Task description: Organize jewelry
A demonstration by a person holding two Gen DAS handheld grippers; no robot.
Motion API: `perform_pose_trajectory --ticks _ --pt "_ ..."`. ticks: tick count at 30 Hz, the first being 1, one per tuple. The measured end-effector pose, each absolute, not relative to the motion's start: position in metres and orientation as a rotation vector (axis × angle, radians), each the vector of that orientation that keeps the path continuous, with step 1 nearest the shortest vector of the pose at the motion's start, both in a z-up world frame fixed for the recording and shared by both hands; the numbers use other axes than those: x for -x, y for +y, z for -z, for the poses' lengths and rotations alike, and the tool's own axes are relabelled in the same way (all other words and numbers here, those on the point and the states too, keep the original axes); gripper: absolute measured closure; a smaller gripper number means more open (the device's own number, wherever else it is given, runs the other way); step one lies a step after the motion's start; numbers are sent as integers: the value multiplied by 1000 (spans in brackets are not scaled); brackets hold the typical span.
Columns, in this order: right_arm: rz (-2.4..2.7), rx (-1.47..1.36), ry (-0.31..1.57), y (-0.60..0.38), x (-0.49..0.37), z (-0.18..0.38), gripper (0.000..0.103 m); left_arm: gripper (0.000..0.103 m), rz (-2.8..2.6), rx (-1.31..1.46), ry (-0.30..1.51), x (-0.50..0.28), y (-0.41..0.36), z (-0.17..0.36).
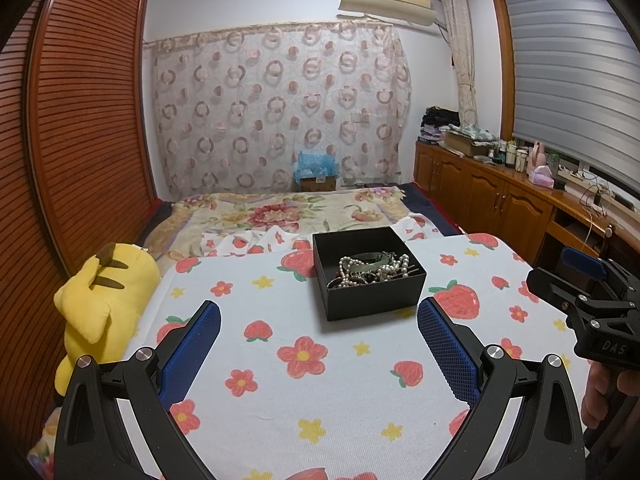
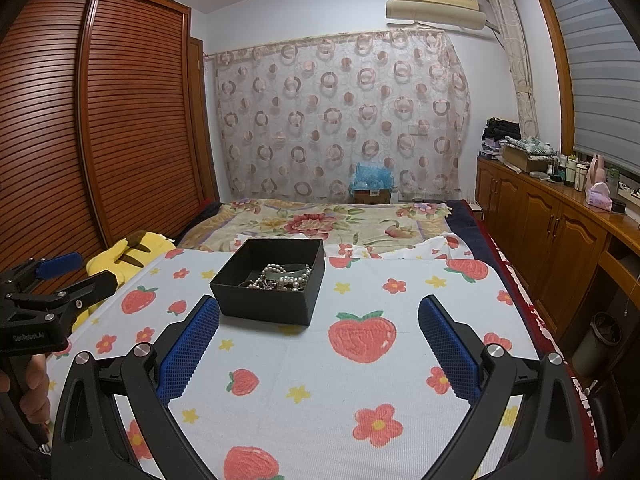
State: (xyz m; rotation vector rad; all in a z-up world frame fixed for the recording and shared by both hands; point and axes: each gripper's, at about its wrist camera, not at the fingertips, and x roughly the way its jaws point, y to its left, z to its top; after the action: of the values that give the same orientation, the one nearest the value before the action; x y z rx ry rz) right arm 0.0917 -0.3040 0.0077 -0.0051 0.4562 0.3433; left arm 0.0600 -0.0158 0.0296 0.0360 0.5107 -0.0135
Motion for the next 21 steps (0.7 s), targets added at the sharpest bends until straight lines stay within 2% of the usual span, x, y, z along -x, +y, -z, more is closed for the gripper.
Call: perform_pose_trajectory --ticks 21 --pt "-344 4 455 -305 -92 -8 3 8 10 -29 504 -57 -16 -28"
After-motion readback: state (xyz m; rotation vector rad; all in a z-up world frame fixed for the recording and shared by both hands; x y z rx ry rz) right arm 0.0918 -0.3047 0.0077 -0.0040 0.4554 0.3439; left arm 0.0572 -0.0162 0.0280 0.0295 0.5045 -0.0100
